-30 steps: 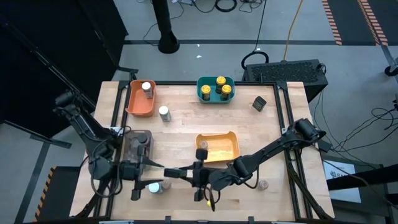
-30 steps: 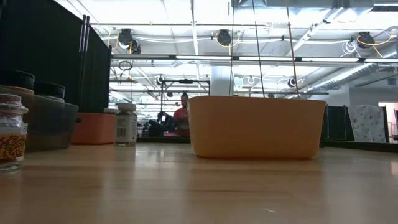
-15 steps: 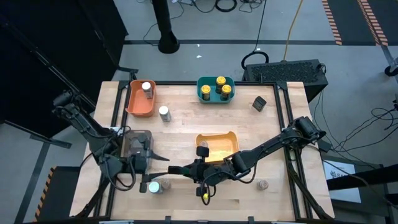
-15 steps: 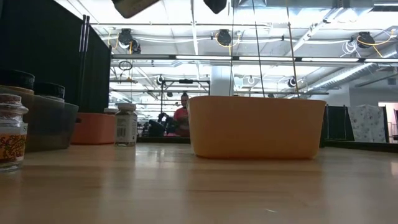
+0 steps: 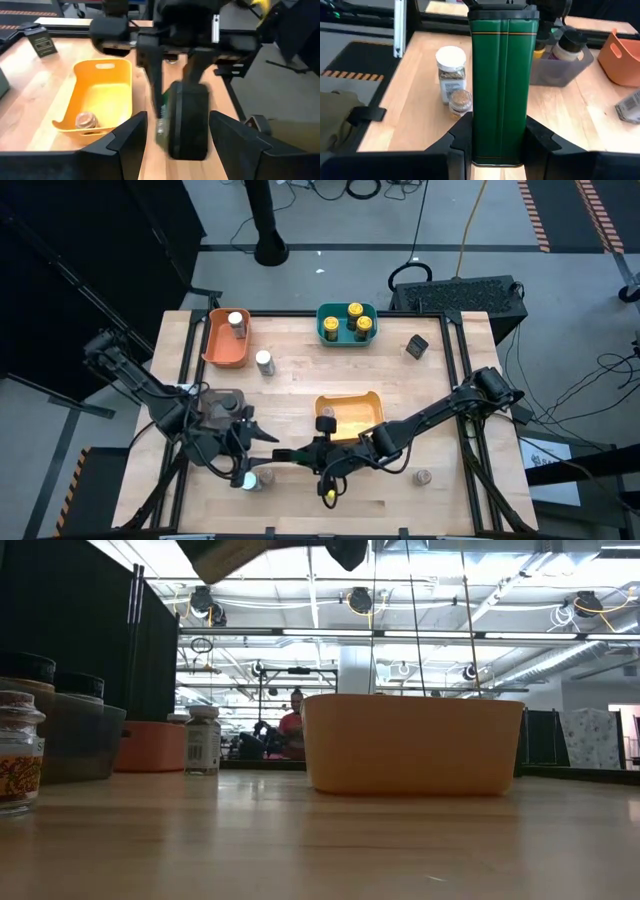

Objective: Sort spices by type
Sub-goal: Put the bottom black seasoning can into the black bin

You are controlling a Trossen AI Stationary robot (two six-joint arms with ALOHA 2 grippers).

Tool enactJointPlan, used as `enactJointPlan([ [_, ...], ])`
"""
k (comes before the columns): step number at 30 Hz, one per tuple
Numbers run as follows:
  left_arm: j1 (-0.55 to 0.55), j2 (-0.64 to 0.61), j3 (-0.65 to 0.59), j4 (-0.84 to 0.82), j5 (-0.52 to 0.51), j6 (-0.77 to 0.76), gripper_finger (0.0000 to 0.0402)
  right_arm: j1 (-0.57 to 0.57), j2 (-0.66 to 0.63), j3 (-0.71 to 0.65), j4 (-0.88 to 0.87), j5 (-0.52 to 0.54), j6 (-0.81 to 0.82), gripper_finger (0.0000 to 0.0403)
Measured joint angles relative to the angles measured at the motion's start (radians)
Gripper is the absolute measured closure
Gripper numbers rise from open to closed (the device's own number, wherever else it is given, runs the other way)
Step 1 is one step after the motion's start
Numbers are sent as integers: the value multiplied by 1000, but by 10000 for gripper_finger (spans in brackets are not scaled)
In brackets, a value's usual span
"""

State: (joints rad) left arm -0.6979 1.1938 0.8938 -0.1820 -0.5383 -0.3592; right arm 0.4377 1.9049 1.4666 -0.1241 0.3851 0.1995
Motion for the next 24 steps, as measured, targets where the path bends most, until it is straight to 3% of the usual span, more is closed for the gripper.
enactJointPlan([
  [5,0,0,60,-151,18,-38,181,0,0,0,-2,0,6,309],
  [11,-1,3,74,-169,115,-97,176,0,0,0,-10,1,6,309],
  [24,51,80,73,-149,94,-132,47,0,-1,0,-10,1,22,309],
])
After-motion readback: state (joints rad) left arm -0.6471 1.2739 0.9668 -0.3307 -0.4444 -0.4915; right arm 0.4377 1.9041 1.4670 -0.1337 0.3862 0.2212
